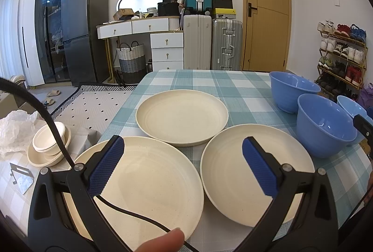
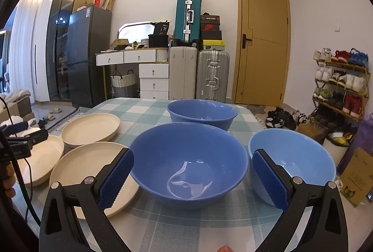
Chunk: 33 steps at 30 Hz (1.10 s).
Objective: Organize plates and bowls
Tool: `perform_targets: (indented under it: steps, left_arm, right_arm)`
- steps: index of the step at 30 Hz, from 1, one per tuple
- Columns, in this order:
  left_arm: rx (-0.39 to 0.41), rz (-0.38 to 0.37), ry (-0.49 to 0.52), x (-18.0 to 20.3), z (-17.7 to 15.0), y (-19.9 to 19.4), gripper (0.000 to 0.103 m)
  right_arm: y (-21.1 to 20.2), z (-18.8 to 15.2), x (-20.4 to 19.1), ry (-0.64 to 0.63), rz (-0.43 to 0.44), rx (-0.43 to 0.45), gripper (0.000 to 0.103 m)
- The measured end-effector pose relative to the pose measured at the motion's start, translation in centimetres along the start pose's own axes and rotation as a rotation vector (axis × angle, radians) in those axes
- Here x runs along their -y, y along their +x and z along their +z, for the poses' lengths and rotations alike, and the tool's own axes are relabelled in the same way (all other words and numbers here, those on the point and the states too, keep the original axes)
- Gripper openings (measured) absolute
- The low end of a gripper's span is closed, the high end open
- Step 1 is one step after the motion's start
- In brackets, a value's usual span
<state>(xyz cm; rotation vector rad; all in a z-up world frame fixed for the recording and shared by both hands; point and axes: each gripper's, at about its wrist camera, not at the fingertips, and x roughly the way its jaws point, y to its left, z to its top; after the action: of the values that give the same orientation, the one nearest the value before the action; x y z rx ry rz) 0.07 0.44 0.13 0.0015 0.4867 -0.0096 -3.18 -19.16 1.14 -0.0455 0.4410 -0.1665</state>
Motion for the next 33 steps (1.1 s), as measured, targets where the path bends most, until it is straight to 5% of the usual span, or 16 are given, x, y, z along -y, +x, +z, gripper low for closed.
perform_targets:
  steps: [9,21,33]
  left_arm:
    - [0.004,0.002,-0.003,-0.4,0.1,0.1,0.101]
    - [0.009,0.002,0.004,-0.5,0.0,0.4,0.101]
    - [0.025,-0.005,0.033,0.0,-0.1,0.3,0.101]
  right_arm:
    - [-0.5,0.1,0.3,0.027,0.003,0.041,0.103]
    - [0.2,0.2,2.3,0.092,-0.031,-0.038,0.103]
    - [-0.2,0.2,2.6,0.079,-0.049,-0.018,0.103]
